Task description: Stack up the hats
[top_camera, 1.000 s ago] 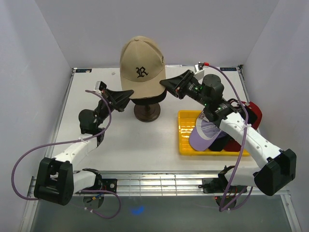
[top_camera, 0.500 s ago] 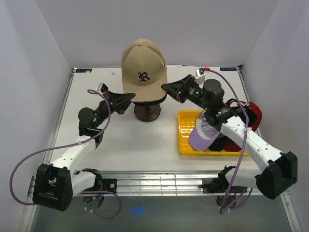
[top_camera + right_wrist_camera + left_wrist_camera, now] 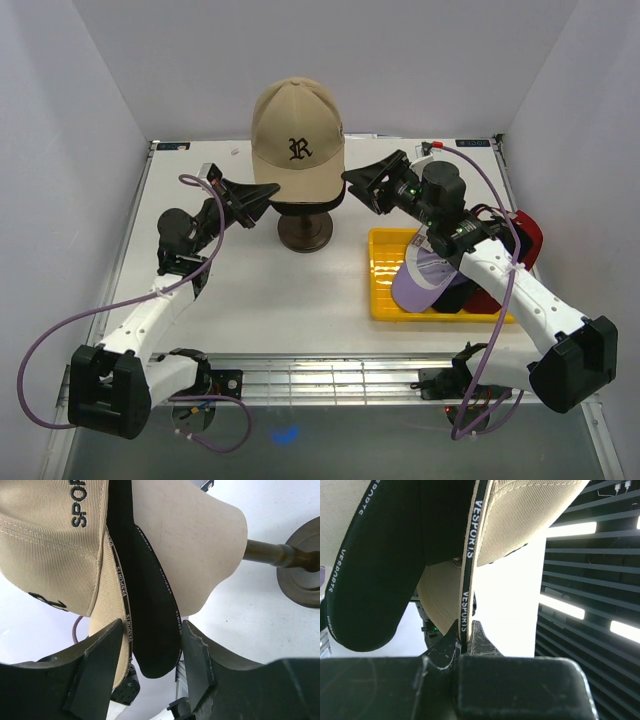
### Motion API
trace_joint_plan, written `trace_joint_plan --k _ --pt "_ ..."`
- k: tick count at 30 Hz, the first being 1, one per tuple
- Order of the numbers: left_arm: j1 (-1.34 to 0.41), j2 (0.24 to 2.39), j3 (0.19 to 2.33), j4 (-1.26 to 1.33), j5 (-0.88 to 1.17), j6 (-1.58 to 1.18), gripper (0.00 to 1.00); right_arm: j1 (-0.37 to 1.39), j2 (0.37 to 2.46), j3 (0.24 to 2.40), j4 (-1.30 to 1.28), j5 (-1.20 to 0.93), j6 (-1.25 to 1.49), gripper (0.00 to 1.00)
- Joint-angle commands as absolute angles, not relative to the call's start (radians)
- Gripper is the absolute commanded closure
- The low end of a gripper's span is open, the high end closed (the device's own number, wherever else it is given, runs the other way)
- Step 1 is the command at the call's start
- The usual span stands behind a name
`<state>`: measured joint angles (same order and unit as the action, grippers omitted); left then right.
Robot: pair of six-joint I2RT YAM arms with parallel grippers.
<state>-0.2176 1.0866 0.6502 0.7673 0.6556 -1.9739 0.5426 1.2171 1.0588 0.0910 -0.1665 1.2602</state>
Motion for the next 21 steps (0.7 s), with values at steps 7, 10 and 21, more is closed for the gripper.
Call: trace_joint_plan --k 7,10,21 --pt "-0.212 1.066 0.677 0.614 0.669 -1.922 1.00 0.538 1.200 1.124 0.051 -0.117 1.203 0.45" --pt "-0.212 1.063 0.673 0.594 0.670 -1.907 1.00 0.540 1.209 1.129 0.063 -0.123 1.203 0.45" --pt "-0.210 1.065 0.670 0.552 0.666 -1.875 1.00 0.569 1.232 1.152 0.118 -0.109 1.190 0.33"
